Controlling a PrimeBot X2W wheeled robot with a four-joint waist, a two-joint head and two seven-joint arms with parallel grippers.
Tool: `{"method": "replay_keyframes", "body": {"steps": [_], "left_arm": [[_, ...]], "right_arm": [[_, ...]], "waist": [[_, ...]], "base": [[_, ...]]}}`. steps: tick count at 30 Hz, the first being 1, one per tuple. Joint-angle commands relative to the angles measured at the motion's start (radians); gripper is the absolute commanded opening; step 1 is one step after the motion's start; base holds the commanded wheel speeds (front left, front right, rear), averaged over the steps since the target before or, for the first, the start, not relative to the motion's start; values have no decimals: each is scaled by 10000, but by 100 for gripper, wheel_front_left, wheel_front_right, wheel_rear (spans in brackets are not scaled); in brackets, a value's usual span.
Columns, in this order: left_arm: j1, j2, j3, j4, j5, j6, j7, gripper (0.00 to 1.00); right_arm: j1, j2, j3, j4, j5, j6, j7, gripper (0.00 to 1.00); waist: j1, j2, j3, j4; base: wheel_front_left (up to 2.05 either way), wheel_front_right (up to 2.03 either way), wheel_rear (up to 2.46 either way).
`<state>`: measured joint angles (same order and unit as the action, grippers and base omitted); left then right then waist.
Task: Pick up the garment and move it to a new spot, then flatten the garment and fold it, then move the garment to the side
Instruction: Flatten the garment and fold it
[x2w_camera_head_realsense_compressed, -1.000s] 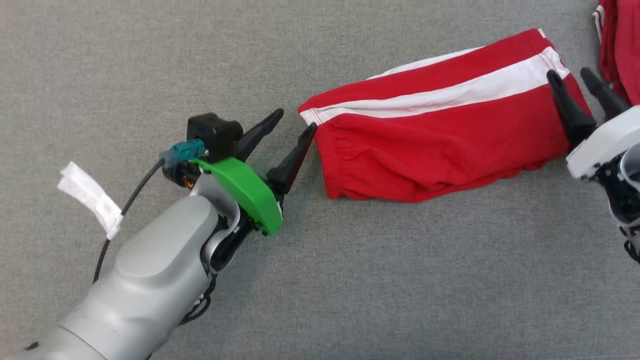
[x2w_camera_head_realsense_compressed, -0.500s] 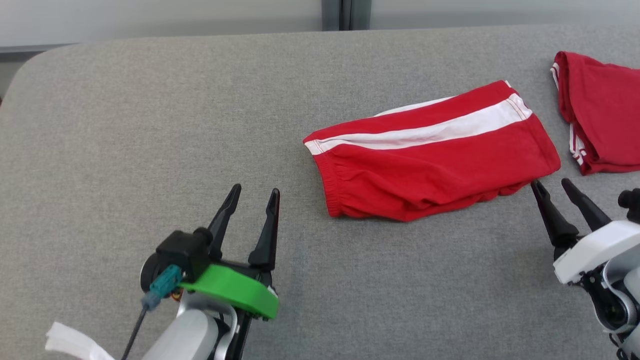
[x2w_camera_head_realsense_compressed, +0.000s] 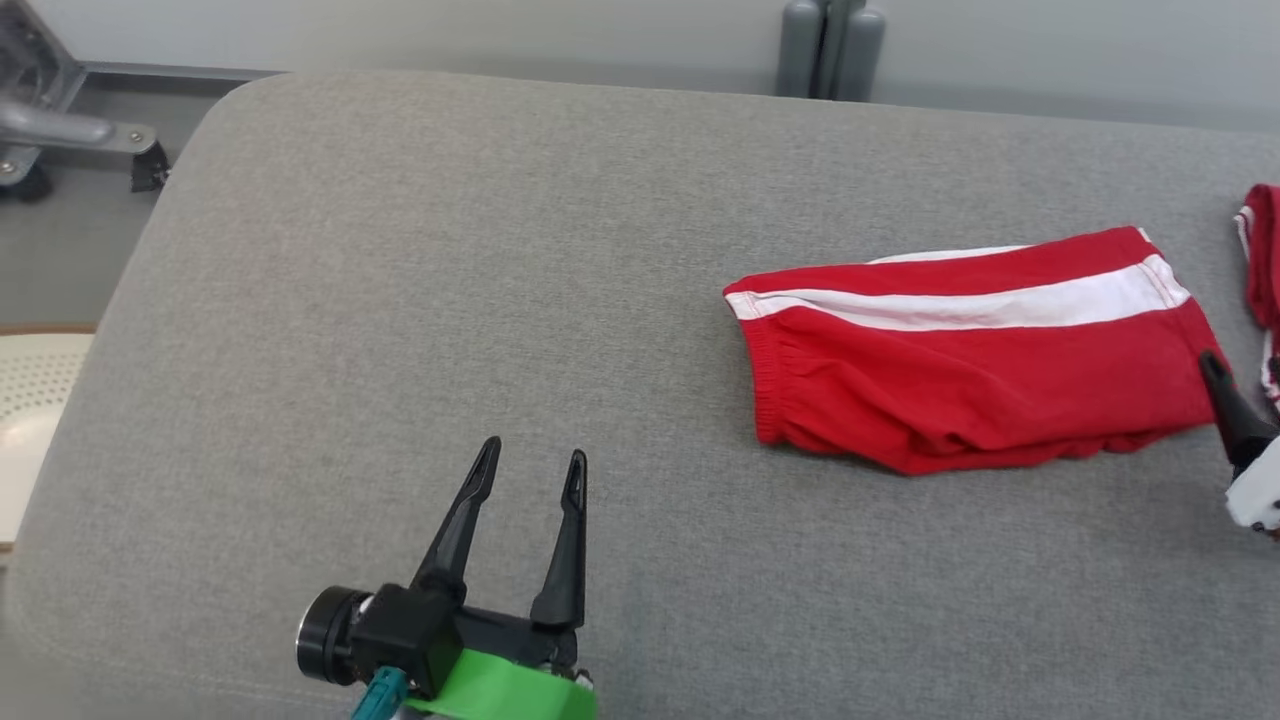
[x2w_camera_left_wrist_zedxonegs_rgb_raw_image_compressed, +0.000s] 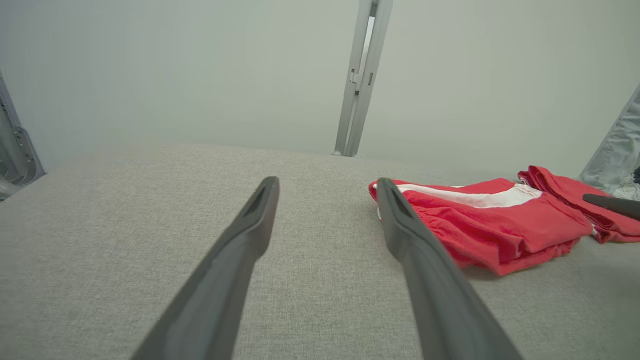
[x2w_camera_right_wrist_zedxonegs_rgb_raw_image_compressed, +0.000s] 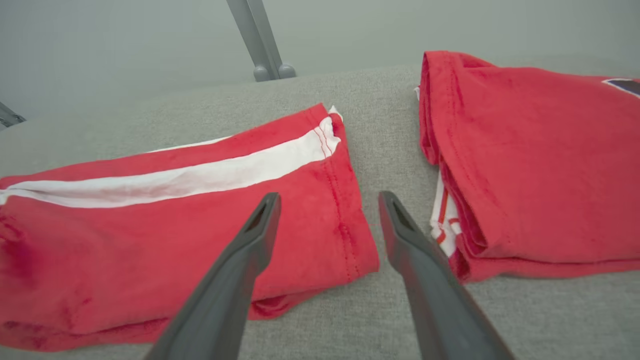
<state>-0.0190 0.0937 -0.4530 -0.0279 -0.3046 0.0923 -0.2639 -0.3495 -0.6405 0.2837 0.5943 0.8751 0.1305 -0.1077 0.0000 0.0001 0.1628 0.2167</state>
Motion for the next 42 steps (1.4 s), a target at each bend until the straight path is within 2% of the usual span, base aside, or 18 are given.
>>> {"method": "replay_keyframes", "body": {"steps": [1, 4, 10, 13, 16, 19, 20, 22, 32, 42], "left_arm": [[156, -58, 58, -115, 288, -66, 0, 100], [138, -242, 121, -267, 813, -220, 0, 100], [6, -380, 147, -222, 1077, -458, 0, 100], [-110, -421, 157, -221, 1085, -534, 0, 100], [-159, -429, 154, -199, 1112, -543, 0, 100], [-220, -432, 93, -224, 1032, -493, -1, 100], [-230, -433, 74, -220, 1022, -483, -1, 100], [-233, -430, 63, -193, 1009, -444, -1, 100], [150, -425, 224, -58, 1189, -489, -1, 100], [552, -423, 337, 1, 1266, -430, -1, 100]], "right_arm": [[-308, -106, -155, 265, -190, 3, 248, 100], [-983, -397, -656, 1109, -500, 1, 967, 100], [-1556, -491, -1140, 2306, -777, 1, 1848, 100], [-1603, -220, -1078, 2877, -773, 6, 2284, 100], [-1422, 253, -804, 2949, -684, 9, 2506, 99], [-1286, 664, -504, 2870, -583, 55, 2553, 9], [-1238, 732, -426, 2845, -572, 55, 2518, 0], [-1150, 758, -292, 2826, -586, 52, 2424, 0], [-1237, 44, -88, 2733, -1035, -6, 1464, 0], [-1424, -680, -187, 1944, -1708, -5, 1495, 0]], "waist": [[0, -1, 288, 829], [0, -1, 732, 1372], [0, -1, 1263, 1935], [0, -1, 1436, 2080], [0, -1, 1478, 2054], [0, -1, 1445, 1925], [0, -1, 1420, 1883], [0, -1, 1332, 1778], [0, -1, 484, 863], [0, -1, -409, 80]], "base": [[0, 0, 0], [0, 0, 0], [0, 0, 0], [0, 0, 0], [0, 0, 0], [0, 0, 0], [0, 0, 0], [0, 0, 0], [0, 0, 0], [0, 0, 0]]}}
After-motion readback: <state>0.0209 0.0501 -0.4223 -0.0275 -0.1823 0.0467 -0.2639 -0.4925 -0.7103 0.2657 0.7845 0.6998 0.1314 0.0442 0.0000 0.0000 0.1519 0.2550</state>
